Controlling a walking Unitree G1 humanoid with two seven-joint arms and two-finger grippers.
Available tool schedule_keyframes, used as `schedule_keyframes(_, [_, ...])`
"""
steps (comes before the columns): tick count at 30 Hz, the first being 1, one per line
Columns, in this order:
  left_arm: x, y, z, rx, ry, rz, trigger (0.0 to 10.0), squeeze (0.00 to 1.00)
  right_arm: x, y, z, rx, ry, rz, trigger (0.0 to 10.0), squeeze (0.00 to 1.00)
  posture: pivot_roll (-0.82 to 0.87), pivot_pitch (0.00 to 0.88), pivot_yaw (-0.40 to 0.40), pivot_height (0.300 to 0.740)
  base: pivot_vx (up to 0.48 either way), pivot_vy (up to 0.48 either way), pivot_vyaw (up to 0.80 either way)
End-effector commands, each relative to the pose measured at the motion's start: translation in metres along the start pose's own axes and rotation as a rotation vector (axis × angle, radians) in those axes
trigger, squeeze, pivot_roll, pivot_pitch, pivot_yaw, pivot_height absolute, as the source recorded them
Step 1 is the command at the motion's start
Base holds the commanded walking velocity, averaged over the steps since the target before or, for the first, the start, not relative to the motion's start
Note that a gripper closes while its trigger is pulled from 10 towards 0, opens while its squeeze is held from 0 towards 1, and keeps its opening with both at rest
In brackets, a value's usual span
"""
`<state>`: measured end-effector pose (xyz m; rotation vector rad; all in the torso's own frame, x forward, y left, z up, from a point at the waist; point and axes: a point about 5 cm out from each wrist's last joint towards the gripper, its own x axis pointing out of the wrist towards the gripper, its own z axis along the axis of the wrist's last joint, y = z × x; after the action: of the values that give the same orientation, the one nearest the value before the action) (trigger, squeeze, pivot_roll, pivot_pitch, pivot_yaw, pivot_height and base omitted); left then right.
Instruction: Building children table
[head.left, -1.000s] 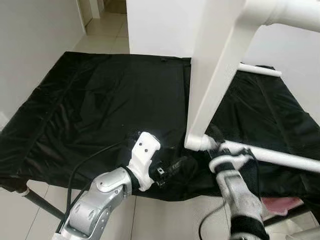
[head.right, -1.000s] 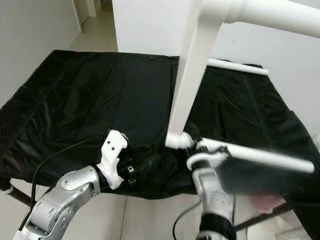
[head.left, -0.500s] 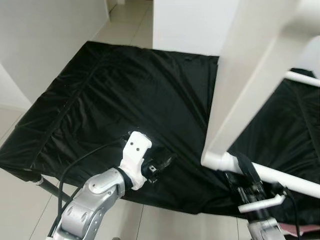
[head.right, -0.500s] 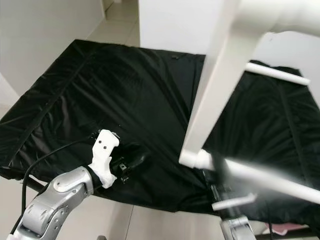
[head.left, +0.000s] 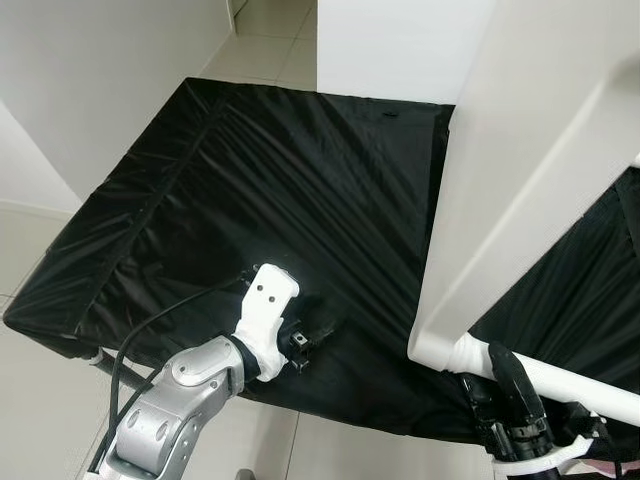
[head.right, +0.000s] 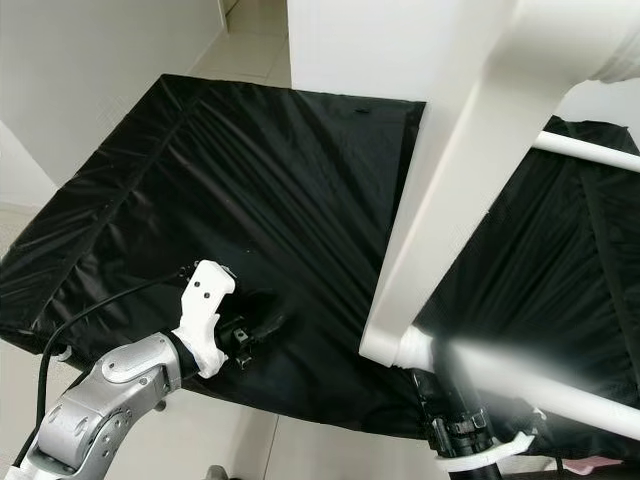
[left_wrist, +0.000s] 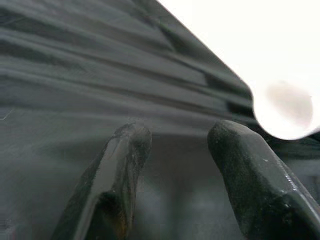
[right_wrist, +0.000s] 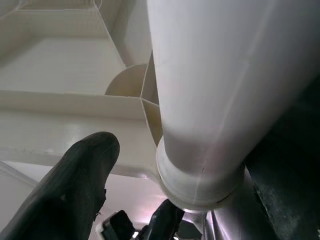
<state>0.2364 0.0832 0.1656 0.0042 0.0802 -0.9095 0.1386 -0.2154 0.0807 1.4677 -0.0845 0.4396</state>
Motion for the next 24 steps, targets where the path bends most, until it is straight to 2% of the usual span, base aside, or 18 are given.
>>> schedule_keyframes(1, [-0.001,-0.002,0.0,-0.011,0.008,-0.029,10.0,0.0,-0.025,0.0,-0.007,0.01,0.016,-0.077,10.0,0.0,-0.04,0.196,0.088,0.74,0.0,0.0,0.0])
schedule_keyframes(3, [-0.001,-0.002,0.0,-0.011,0.008,-0.029,10.0,0.0,-0.025,0.0,-0.007,0.01,0.016,-0.077,10.0,0.0,-0.04,0.196,0.088,0.74,0.0,0.0,0.0])
schedule_keyframes(5, [0.0,-0.002,0.0,-0.011,0.009,-0.034,10.0,0.0,-0.033,0.011,-0.02,-0.026,0.11,-0.043,10.0,0.0,-0.04,0.198,0.095,0.74,0.0,0.0,0.0])
schedule_keyframes(6, [0.0,-0.002,0.0,-0.011,0.009,-0.034,10.0,0.0,-0.033,0.011,-0.02,-0.026,0.11,-0.043,10.0,0.0,-0.04,0.198,0.095,0.74,0.0,0.0,0.0])
schedule_keyframes(7, [0.001,-0.002,0.0,-0.007,0.012,-0.042,10.0,0.0,-0.041,0.014,-0.03,-0.035,0.175,-0.061,10.0,0.0,-0.05,0.199,0.103,0.74,0.0,0.0,0.0])
schedule_keyframes(8, [0.001,-0.002,0.0,-0.007,0.012,-0.042,10.0,0.0,-0.041,0.014,-0.03,-0.035,0.175,-0.061,10.0,0.0,-0.05,0.199,0.103,0.74,0.0,0.0,0.0])
schedule_keyframes(10, [0.003,0.0,0.0,-0.007,0.016,-0.054,10.0,0.0,-0.053,0.009,-0.036,-0.03,0.217,-0.111,10.0,0.0,-0.06,0.197,0.115,0.74,0.0,0.0,0.0])
schedule_keyframes(15, [0.005,0.0,0.002,-0.006,0.013,-0.066,10.0,0.0,-0.052,0.007,-0.029,-0.068,0.218,-0.121,10.0,0.0,-0.06,0.195,0.112,0.74,0.0,0.0,0.0])
schedule_keyframes(19, [0.006,0.0,0.002,-0.006,0.013,-0.068,10.0,0.0,-0.051,0.011,-0.023,-0.069,0.189,-0.099,10.0,0.0,-0.06,0.19,0.112,0.74,0.0,0.0,0.0])
schedule_keyframes(24, [0.006,0.0,0.001,-0.005,0.013,-0.064,10.0,0.0,-0.045,0.019,-0.016,-0.13,0.171,-0.058,10.0,0.0,-0.06,0.187,0.113,0.74,0.0,0.0,0.0])
